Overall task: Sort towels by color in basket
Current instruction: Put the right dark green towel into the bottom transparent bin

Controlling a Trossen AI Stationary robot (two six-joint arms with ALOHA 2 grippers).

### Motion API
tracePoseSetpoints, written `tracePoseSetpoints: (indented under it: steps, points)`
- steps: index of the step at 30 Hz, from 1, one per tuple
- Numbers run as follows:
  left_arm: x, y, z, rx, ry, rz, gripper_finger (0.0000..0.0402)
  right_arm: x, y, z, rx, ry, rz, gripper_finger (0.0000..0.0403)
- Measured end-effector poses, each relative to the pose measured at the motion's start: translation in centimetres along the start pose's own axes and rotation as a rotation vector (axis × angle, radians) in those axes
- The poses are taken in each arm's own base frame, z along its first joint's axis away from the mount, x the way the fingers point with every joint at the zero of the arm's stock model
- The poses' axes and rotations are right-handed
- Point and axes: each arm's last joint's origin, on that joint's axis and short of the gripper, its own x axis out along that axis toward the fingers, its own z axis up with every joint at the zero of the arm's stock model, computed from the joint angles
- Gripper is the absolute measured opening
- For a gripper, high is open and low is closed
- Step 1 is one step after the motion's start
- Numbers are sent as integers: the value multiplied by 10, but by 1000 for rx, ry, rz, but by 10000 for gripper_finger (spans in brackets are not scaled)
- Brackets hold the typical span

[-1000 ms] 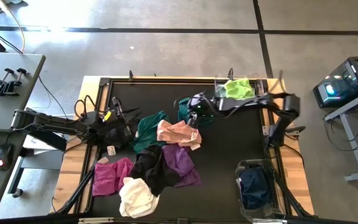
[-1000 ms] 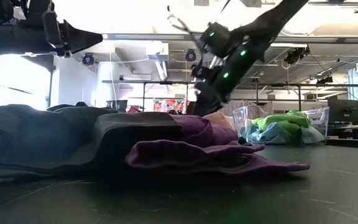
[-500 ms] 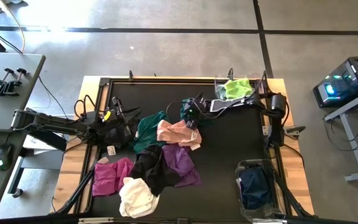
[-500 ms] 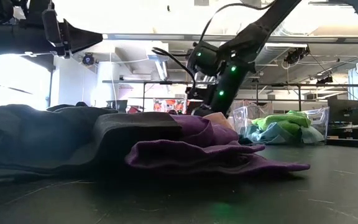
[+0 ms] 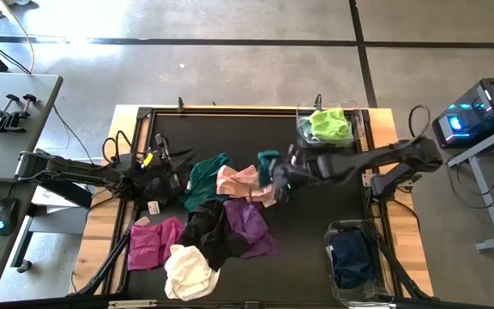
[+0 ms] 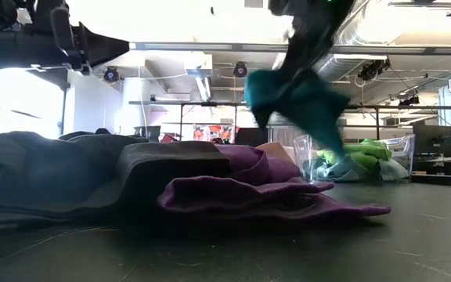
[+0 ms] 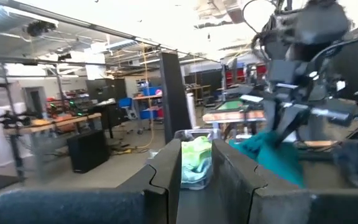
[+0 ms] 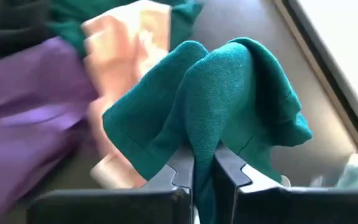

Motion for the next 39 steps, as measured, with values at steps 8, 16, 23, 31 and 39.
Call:
tracePoseSetpoints:
  steps: [8,16,23,31,39]
  points:
    - [-1,-9,-1,-192,2,-211,78,-91,50,-14,157,236,180,19]
    - [-8,-25,1,-225,15,-356,78,-153,103,-77,509,456,271,19]
    - [-11,-31,2,-235,22,-351,78,-166,113,-144,806,560,16,19]
    - [-12,-32,2,-237,29,-343,78,-127,110,-185,872,684,-196,24]
    - [-12,-32,2,-236,33,-317,78,-117,107,-186,772,763,-185,115]
